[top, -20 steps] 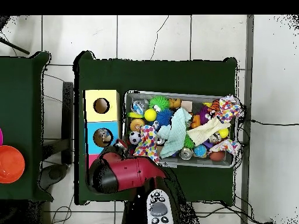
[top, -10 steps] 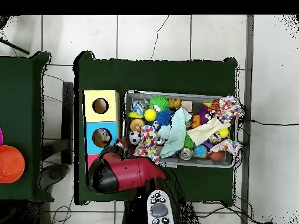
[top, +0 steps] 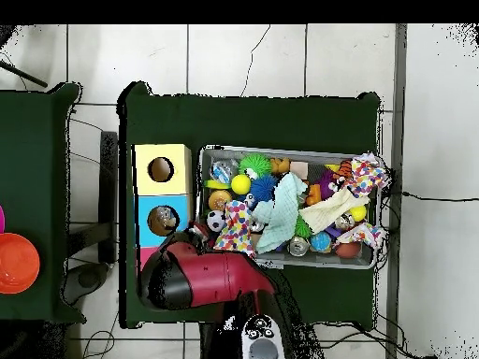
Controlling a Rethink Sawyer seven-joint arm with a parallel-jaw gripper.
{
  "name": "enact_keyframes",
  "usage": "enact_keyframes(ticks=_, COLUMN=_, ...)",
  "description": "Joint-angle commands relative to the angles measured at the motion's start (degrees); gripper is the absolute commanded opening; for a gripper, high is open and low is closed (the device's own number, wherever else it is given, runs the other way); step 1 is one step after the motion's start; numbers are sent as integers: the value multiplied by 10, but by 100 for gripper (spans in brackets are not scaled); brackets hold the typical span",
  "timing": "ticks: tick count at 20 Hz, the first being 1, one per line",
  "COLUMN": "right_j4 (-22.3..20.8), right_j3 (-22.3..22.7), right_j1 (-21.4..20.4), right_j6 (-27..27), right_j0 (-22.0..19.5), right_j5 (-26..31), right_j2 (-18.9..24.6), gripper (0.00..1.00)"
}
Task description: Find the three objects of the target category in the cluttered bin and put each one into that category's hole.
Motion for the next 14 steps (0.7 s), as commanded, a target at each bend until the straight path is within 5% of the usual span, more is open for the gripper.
enact_keyframes(ticks=1, right_j4=35, right_j3=21, right_j1=-49, right_j6=103, right_j0=-17, right_j5=89, right_j2=36, gripper=0)
enact_keyframes(ticks=6, right_j4=41, right_j3=20, right_j1=-57, right_j6=91, right_j0=-29, right_j5=100, right_j2=46, gripper=0)
enact_keyframes(ticks=14, right_j4=5, right_j3=11, right_j1=27, right_j6=78, right_j0=-84, right_j5=1, right_j2=82, gripper=0)
